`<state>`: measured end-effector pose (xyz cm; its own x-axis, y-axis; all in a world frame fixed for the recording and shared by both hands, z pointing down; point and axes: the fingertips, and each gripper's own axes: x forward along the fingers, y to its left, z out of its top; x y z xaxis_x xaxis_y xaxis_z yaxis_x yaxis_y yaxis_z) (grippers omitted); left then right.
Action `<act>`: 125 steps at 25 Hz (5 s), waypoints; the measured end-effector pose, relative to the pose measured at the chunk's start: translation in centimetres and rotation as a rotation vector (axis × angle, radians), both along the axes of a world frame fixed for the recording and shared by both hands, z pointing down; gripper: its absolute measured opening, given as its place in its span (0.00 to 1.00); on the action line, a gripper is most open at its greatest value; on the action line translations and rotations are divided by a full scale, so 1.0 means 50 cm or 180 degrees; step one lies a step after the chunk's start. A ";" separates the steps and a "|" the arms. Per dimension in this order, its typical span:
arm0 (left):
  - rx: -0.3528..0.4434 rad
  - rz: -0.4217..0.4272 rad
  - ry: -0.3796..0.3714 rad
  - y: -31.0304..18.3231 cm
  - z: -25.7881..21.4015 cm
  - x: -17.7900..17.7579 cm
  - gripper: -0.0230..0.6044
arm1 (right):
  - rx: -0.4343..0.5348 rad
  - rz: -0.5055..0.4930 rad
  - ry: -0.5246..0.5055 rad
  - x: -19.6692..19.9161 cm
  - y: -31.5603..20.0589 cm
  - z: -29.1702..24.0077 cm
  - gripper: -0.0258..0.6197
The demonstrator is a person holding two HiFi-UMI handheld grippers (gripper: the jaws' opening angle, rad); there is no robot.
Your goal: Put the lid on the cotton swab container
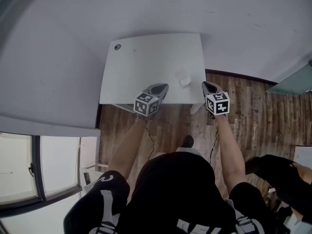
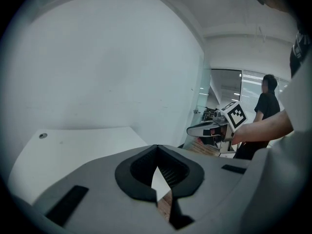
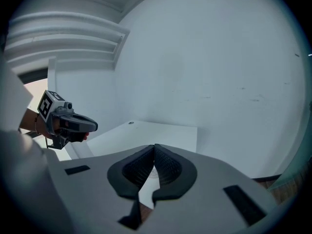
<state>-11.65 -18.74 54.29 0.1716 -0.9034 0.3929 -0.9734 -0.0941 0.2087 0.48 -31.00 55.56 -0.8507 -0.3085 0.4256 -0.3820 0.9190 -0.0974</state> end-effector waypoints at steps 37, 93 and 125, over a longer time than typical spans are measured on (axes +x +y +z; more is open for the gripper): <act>-0.0135 0.0547 0.0343 -0.193 0.133 -0.131 0.08 | -0.0390 0.0642 -0.0066 -0.103 -0.081 0.117 0.08; -0.0421 0.1743 0.1026 -0.354 0.356 -0.102 0.08 | -0.0318 0.0587 0.0219 -0.241 -0.027 0.416 0.59; -0.0509 0.2140 0.1077 -0.315 0.378 0.005 0.44 | -0.0349 0.0571 0.0134 -0.236 -0.014 0.418 0.59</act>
